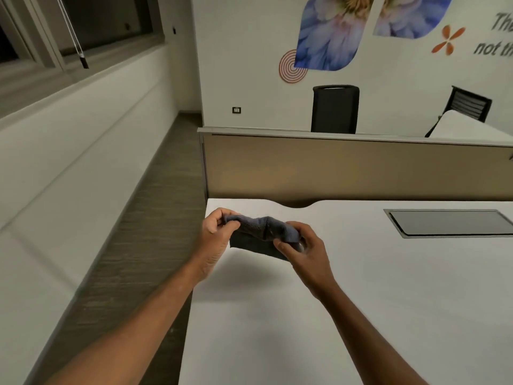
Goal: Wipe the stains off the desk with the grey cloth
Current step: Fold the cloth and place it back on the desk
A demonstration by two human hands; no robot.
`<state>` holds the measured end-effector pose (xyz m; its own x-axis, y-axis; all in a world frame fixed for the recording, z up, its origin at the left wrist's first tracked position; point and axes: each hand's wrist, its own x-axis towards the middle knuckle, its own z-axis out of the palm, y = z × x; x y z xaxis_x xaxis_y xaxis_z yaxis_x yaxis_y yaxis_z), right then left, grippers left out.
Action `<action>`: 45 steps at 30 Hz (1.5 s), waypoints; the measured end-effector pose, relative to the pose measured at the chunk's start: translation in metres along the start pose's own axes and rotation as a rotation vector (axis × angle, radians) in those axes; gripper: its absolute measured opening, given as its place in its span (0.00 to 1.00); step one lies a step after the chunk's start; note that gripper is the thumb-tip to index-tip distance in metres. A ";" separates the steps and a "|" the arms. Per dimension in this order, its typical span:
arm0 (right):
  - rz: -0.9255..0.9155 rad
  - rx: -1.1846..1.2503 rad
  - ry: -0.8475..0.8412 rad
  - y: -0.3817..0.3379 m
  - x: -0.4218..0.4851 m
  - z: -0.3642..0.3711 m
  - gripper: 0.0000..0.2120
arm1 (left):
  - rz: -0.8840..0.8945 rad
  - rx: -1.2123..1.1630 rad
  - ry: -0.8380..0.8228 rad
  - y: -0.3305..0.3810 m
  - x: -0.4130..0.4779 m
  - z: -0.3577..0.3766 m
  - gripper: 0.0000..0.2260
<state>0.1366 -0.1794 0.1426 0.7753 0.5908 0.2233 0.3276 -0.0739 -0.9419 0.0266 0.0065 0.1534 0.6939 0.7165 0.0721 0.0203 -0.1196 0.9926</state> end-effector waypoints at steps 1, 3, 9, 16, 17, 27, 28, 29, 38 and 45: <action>-0.042 -0.001 0.015 0.003 0.008 0.001 0.14 | 0.019 0.007 -0.001 -0.002 0.009 0.002 0.07; -0.132 -0.032 0.043 0.010 0.021 0.003 0.14 | 0.050 0.007 -0.008 -0.005 0.024 0.006 0.07; -0.274 -0.162 -0.022 0.051 0.047 0.010 0.17 | 0.165 0.104 -0.052 -0.038 0.047 0.011 0.10; -0.273 -0.210 0.024 0.076 0.088 0.030 0.18 | 0.220 0.154 -0.003 -0.064 0.080 0.009 0.05; -0.283 -0.215 0.033 0.076 0.095 0.033 0.18 | 0.247 0.148 0.021 -0.064 0.084 0.007 0.07; -0.197 -0.279 -0.106 0.134 0.068 0.045 0.14 | 0.260 0.231 -0.126 -0.136 0.047 -0.007 0.09; -0.167 -0.292 -0.120 0.142 0.063 0.046 0.14 | 0.237 0.232 -0.131 -0.143 0.042 -0.007 0.06; -0.142 -0.302 -0.129 0.147 0.058 0.046 0.14 | 0.223 0.237 -0.133 -0.150 0.039 -0.007 0.04; -0.114 -0.382 -0.221 0.146 0.046 0.041 0.11 | 0.238 0.340 -0.123 -0.165 0.019 -0.013 0.06; -0.094 -0.548 -0.345 0.139 0.043 0.038 0.17 | 0.343 0.540 -0.240 -0.165 0.009 -0.015 0.04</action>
<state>0.1953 -0.1335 0.0113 0.5423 0.8316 0.1194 0.6841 -0.3547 -0.6373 0.0182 0.0429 -0.0079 0.8644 0.4119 0.2883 0.0838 -0.6835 0.7251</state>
